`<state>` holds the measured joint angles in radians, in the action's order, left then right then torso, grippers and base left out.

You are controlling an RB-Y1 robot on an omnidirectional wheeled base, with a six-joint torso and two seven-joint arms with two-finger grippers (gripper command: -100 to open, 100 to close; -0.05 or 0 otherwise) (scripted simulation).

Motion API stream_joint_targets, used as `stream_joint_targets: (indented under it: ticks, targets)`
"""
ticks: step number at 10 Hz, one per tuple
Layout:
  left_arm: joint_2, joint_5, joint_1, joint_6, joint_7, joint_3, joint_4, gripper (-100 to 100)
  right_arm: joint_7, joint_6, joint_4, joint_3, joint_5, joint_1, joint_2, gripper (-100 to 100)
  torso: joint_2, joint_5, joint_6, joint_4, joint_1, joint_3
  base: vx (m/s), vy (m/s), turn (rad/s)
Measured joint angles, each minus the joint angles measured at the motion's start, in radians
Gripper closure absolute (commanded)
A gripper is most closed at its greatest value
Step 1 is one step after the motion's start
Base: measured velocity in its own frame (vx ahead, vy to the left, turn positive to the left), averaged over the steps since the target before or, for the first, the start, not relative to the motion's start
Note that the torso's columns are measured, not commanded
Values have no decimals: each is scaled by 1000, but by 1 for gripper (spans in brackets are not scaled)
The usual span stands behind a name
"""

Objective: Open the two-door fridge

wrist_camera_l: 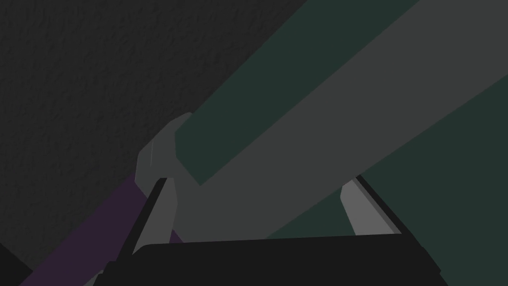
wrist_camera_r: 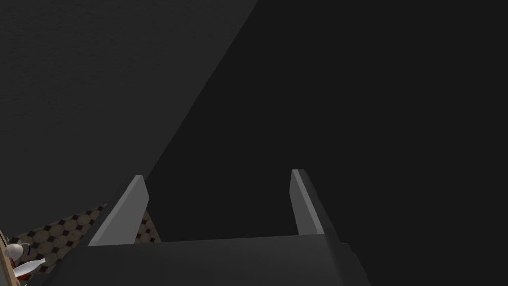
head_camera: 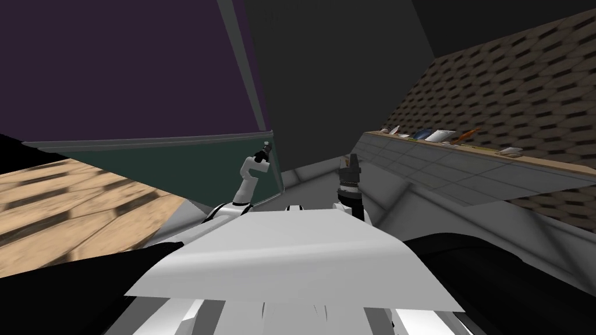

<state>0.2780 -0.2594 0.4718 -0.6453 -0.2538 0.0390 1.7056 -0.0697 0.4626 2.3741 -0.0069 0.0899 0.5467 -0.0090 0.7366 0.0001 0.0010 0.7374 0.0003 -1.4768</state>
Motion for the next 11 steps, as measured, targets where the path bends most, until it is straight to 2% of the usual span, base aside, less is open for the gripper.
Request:
stream_joint_targets:
  ticks: [2,4,6,8,10,11]
  targets:
    - [-8,-14,48,47,29,17,-56,-100,0,0,0,0,0,0,0,0,1,-2,2,2,-3,1,-22,-21,77]
    - [-7,-17,76,67,35,17,-125,-100,0,0,0,0,0,0,0,0,-2,-1,3,-1,-3,-1,-12,-10,87]
    - [-5,-17,132,113,62,33,-194,-100,0,0,0,0,0,0,0,0,-1,-1,3,0,-3,-1,-16,-21,59]
    - [-8,-26,155,130,68,33,-257,-100,0,0,0,0,0,0,0,0,-5,0,5,-4,-4,-3,-17,-11,94]
    - [-14,-35,210,170,95,51,-325,-100,0,0,0,0,0,0,0,0,-2,-2,5,0,-6,-2,-19,-22,51]
    - [-8,-31,217,182,99,53,-350,-100,0,0,0,0,0,0,0,0,-4,-1,6,-3,-5,-2,0,2,-22]
